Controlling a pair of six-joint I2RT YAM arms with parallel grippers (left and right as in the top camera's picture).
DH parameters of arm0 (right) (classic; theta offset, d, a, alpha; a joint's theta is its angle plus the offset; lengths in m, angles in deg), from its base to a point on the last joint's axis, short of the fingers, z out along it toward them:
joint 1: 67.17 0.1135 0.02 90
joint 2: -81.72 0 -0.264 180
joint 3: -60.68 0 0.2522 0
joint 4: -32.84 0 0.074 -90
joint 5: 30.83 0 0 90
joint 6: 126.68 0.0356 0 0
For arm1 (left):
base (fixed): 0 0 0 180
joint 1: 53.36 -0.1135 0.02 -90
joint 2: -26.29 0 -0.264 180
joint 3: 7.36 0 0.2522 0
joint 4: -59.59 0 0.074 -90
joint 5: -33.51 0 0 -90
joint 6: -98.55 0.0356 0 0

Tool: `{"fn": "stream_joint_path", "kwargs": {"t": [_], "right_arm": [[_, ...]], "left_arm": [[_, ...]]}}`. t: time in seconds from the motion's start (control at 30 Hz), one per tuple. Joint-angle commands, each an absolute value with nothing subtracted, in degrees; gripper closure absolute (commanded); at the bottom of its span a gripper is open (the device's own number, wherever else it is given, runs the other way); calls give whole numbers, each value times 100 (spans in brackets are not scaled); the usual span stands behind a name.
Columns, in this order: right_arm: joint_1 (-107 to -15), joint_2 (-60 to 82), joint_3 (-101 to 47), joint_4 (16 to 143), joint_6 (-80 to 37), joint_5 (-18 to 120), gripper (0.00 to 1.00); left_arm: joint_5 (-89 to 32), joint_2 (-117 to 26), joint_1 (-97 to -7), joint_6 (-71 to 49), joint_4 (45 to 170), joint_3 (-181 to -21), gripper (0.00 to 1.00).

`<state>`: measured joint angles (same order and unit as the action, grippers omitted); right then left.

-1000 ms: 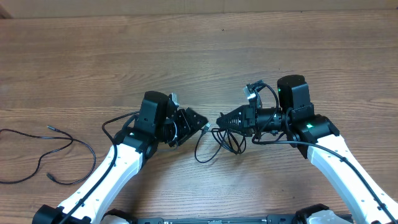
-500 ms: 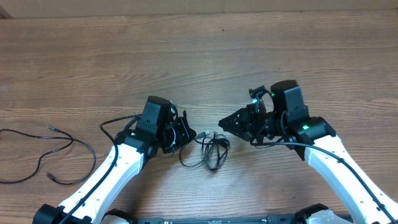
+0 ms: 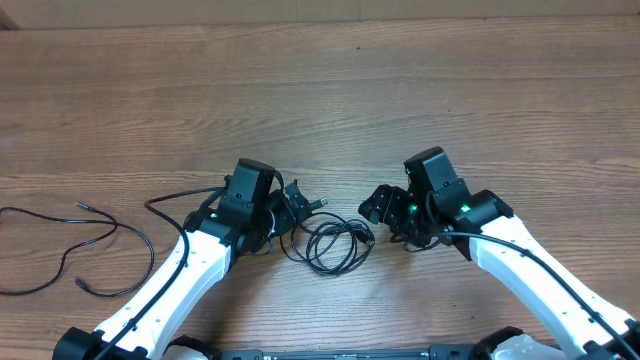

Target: Untangle cables

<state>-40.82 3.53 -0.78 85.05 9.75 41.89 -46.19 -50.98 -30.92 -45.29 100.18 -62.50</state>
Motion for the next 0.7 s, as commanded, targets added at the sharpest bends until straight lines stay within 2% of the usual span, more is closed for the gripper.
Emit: {"fn": "stream_joint_path", "kwargs": {"t": [0.0,0.2,0.27,0.37,0.47,0.53,0.57,0.6,0.67], "right_arm": [[-4049,69,64,8486,980,4332,18],[-4049,-301,64,8464,982,4327,11],[-4049,-353,70,8462,980,4329,9],[-4049,-356,70,8451,982,4329,7],[-4049,-356,70,8444,980,4332,5],[-4049,-356,70,8444,982,4329,4],[-4049,-356,70,8444,982,4327,4],[-4049,-356,70,8446,980,4329,4],[-4049,-356,70,8446,980,4329,3]], "left_arm": [[-4699,-5133,-3072,-4396,10064,-6253,11],[-4354,-5133,-2804,-3635,10375,-6250,41],[-4352,-5133,-2668,-3618,10578,-6250,42],[-4354,-5133,-2412,-3620,10875,-6250,34],[-4356,-5133,-2207,-3624,10980,-6239,35],[-4369,-5133,-2089,-3707,10906,-6228,39],[-4466,-5133,-2036,-3867,10888,-6213,53],[-4557,-5133,-2017,-3983,10891,-6194,58],[-4798,-5133,-1991,-4409,10880,-6051,59]]}}
